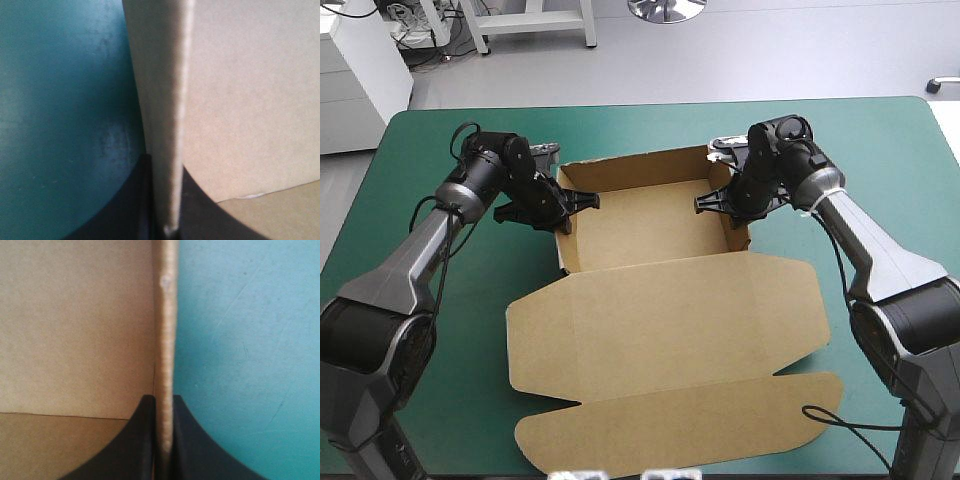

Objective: Fold the box

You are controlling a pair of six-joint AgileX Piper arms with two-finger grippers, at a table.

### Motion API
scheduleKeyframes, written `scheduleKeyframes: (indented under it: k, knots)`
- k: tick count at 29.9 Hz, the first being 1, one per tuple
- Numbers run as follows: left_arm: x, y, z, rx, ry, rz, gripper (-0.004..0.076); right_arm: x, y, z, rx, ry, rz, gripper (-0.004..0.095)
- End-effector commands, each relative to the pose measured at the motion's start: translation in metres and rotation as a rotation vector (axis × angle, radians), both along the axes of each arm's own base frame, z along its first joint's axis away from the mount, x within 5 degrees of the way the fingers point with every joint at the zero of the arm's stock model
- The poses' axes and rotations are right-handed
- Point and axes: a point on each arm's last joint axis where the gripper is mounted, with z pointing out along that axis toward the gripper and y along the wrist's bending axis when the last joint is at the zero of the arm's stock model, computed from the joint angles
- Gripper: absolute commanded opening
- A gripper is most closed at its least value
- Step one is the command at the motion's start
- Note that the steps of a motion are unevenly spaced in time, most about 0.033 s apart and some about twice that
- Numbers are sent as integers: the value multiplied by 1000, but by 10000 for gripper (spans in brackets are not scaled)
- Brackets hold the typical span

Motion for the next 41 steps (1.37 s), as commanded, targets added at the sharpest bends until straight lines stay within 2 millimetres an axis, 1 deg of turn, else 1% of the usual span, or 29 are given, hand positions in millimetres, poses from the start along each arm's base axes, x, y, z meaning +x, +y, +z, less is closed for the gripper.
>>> scheduleKeyframes:
  k: [1, 4, 7, 13, 17, 20, 21, 23, 28, 30, 32, 33, 38, 41]
  knots:
    - [1, 1, 14, 8, -47, -26, -10, 4, -20, 16, -80, -62, -18, -13]
    - [6, -1, -3, 21, 16, -30, -10, 7, -18, 7, -85, -40, -14, -13]
    - [8, -2, -12, 28, 47, -32, -10, 9, -17, 2, -89, -29, -14, -13]
    - [8, -3, -10, 28, 48, -38, -9, 10, -20, 1, -82, -19, -35, -13]
    - [7, -2, -6, 44, 50, -104, 4, 10, -19, 1, -66, -13, -34, -2]
    - [5, -2, -3, 49, 66, -128, 36, 9, -17, 1, -45, -6, -28, 93]
    - [5, -3, -2, 42, 68, -130, 58, 9, -16, 1, -34, -4, -28, 146]
    - [5, -4, -1, 25, 68, -139, 95, 9, -16, 1, -35, -2, -28, 262]
    - [4, -6, -1, 10, 68, -155, 181, 9, -16, 2, -41, -4, -7, 625]
    - [4, -6, -1, 10, 67, -160, 213, 9, -16, 3, -41, -10, 0, 719]
    - [4, -6, -1, 10, 67, -160, 243, 10, -15, 7, -27, -20, 0, 762]
    - [4, -6, -1, 10, 67, -160, 256, 10, -14, 9, -20, -25, 0, 768]
    - [4, -6, 0, 10, 65, -160, 346, 12, -11, 23, 15, -66, 15, 770]
    - [4, -6, 1, 9, 61, -160, 394, 12, -11, 24, 16, -69, 15, 770]
